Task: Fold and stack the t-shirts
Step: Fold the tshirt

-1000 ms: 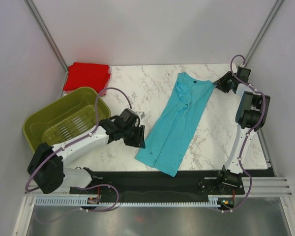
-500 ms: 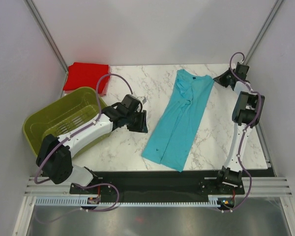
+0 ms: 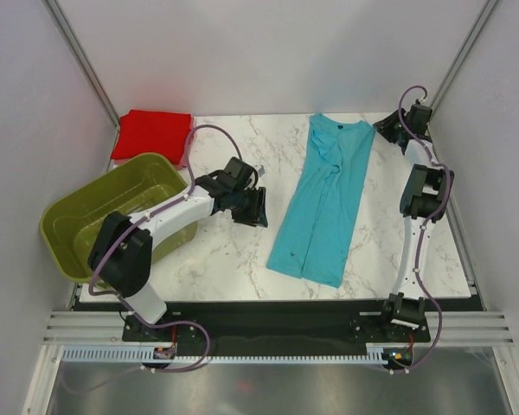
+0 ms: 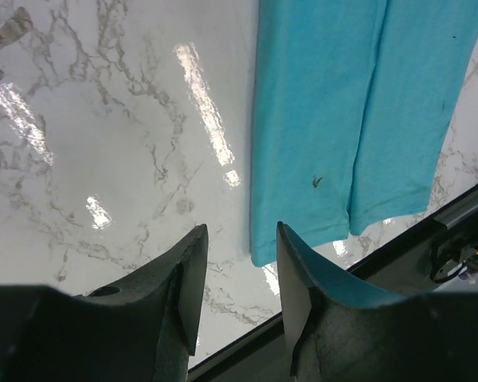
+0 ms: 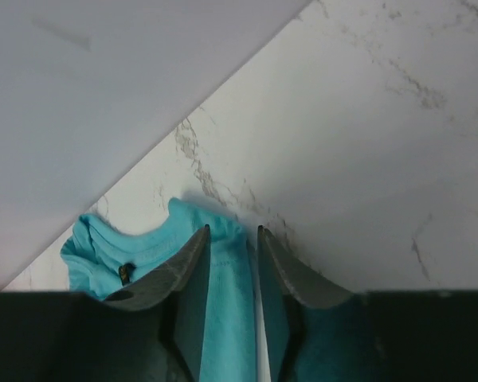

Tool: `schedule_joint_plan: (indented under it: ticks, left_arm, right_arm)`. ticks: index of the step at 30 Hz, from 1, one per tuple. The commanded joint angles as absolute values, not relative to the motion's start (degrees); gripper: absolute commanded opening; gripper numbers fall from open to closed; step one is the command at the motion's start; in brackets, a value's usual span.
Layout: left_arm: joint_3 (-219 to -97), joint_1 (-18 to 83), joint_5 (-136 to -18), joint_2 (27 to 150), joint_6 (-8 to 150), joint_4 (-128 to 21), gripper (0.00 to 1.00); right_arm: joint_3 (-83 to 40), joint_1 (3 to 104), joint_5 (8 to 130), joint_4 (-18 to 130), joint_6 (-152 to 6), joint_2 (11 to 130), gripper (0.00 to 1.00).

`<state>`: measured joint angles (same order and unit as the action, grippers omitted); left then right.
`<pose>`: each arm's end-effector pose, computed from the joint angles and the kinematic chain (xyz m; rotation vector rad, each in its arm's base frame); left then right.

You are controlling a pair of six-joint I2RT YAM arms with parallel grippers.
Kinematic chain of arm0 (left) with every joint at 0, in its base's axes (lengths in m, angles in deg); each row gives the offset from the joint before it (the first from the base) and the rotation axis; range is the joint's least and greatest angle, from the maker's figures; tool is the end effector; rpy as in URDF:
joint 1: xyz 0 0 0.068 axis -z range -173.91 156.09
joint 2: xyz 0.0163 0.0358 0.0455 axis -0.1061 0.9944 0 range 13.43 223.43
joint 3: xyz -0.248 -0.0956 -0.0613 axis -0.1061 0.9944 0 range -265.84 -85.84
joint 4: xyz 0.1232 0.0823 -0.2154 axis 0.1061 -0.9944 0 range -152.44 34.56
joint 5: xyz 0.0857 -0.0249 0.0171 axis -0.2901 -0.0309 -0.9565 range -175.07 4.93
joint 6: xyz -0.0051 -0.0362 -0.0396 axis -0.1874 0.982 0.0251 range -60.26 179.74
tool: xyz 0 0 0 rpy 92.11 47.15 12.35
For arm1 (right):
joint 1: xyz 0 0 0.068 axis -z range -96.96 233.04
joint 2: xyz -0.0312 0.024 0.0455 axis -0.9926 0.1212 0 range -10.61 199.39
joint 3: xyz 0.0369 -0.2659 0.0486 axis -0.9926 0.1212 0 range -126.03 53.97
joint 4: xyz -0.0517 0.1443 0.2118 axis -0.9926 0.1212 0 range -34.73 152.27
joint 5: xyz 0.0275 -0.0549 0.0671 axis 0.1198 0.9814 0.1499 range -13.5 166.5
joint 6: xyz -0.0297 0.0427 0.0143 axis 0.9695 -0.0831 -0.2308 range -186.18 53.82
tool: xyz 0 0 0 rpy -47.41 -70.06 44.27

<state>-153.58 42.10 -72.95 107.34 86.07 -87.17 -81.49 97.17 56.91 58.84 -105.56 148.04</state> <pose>0.2724 -0.2072 0.2305 0.3095 2.6797 -0.6465 0.5952 -0.1377 0.1198 0.7298 1.9326 0.6224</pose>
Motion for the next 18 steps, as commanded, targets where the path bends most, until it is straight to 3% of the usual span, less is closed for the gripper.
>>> schedule_joint_plan:
  ticks: [1,7,13,18]
  left_arm:
    - [-153.3,42.1,-66.2,108.5,85.4,-82.2,0.48]
    - [-148.5,42.4,-62.9,110.5,87.0,-75.8,0.52]
    - [-143.0,43.6,-63.4,110.8,88.4,-71.3,0.53]
    - [-139.5,45.8,-64.3,111.4,88.1,-69.7,0.53]
  right_arm:
    - [-73.0,98.0,61.3,62.8,-104.4,138.3,0.41]
    - [-46.7,98.0,63.8,69.0,-105.4,115.7,0.54]
    - [-23.5,91.1,71.1,85.2,-100.8,94.3,0.53]
    - [-0.4,84.5,71.5,84.8,-104.6,76.1,0.50]
